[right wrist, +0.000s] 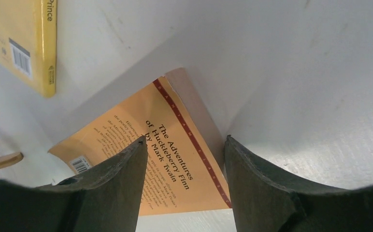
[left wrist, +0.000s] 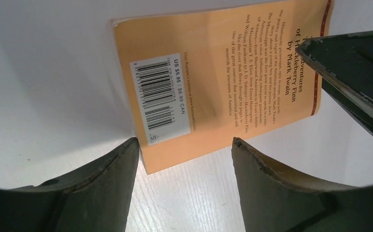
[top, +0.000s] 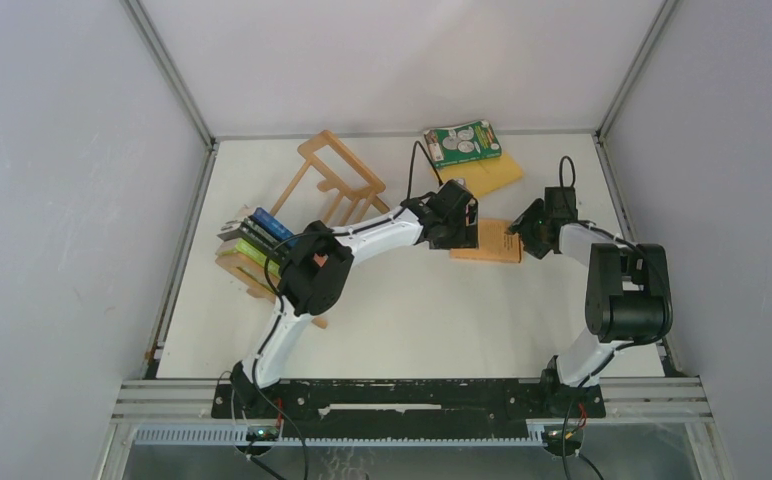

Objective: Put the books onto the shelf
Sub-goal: Adjust the book at the center of the board.

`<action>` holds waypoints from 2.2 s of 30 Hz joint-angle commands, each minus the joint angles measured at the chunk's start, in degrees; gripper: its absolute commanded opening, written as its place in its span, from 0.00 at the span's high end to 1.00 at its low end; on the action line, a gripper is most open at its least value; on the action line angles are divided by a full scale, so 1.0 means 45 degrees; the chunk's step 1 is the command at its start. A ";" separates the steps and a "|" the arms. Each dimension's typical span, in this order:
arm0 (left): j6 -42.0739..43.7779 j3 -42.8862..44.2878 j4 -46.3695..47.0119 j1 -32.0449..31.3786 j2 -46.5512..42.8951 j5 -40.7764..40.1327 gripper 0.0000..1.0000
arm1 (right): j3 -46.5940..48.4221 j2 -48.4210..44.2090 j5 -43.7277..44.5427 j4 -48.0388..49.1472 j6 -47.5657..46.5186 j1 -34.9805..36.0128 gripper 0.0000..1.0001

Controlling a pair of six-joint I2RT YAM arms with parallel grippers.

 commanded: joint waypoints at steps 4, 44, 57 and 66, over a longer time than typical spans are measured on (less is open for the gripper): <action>-0.0121 -0.0338 0.0349 0.0055 0.0036 0.0616 0.27 | -0.0421 -0.0201 -0.2222 0.0192 -0.0081 0.0083 0.34; -0.0508 -0.0504 0.1306 -0.0129 -0.3329 0.0716 0.29 | -0.0791 -0.2678 -0.5895 0.0924 0.0822 0.1377 0.34; -0.0706 -0.0302 0.1442 -0.0242 -0.3337 0.0826 0.30 | -0.0918 -0.2530 -0.6469 0.0654 0.0588 0.1742 0.34; -0.0711 -0.0245 0.1663 -0.0221 -0.3331 0.1078 0.30 | -0.1266 -0.2550 -0.6854 0.1337 0.1071 0.1692 0.34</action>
